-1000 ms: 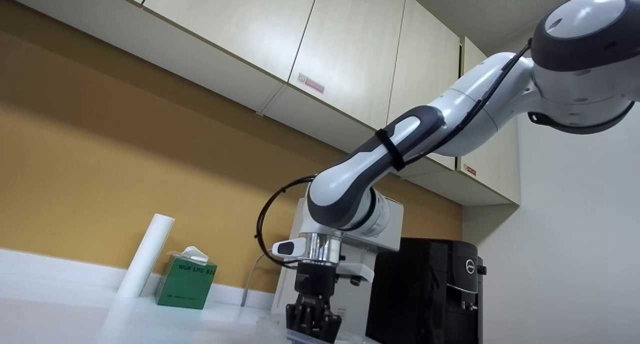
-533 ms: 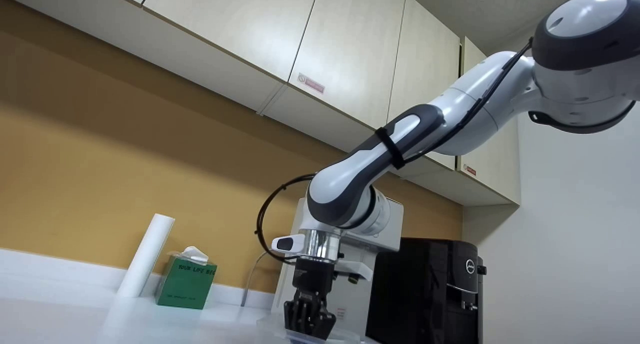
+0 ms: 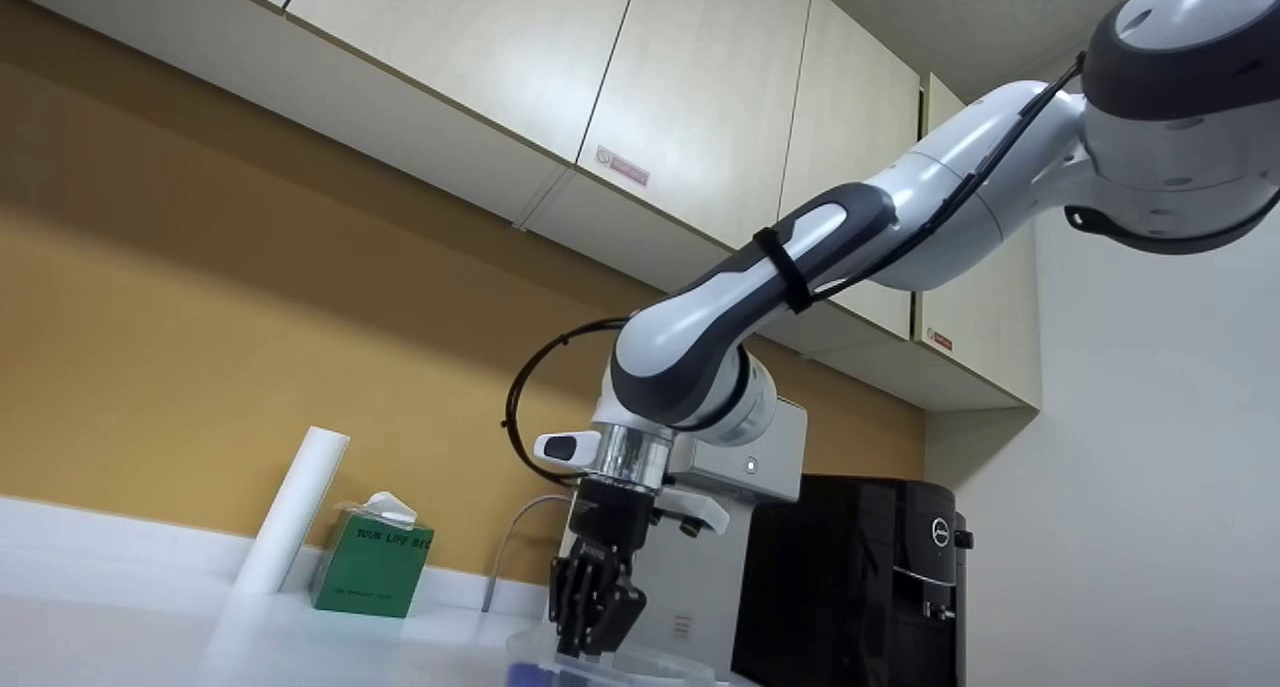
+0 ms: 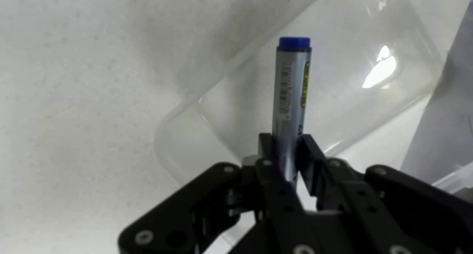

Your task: Pick up the blue marker from the clear lunch box and place it on the white countertop

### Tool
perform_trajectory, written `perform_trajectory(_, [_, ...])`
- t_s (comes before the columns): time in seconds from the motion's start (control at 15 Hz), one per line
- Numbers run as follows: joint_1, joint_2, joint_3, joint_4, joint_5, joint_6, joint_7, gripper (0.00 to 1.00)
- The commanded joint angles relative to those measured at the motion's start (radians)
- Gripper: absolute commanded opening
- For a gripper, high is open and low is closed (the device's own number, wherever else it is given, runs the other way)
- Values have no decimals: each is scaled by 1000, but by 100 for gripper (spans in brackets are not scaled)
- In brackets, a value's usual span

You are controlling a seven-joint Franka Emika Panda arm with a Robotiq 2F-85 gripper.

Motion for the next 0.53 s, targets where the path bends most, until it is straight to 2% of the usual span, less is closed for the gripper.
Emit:
perform_trajectory(0.0, [17,-34,5,2,-12,25,59,5])
perform_trajectory(0.47, [45,-40,5,21,-42,82,104,5])
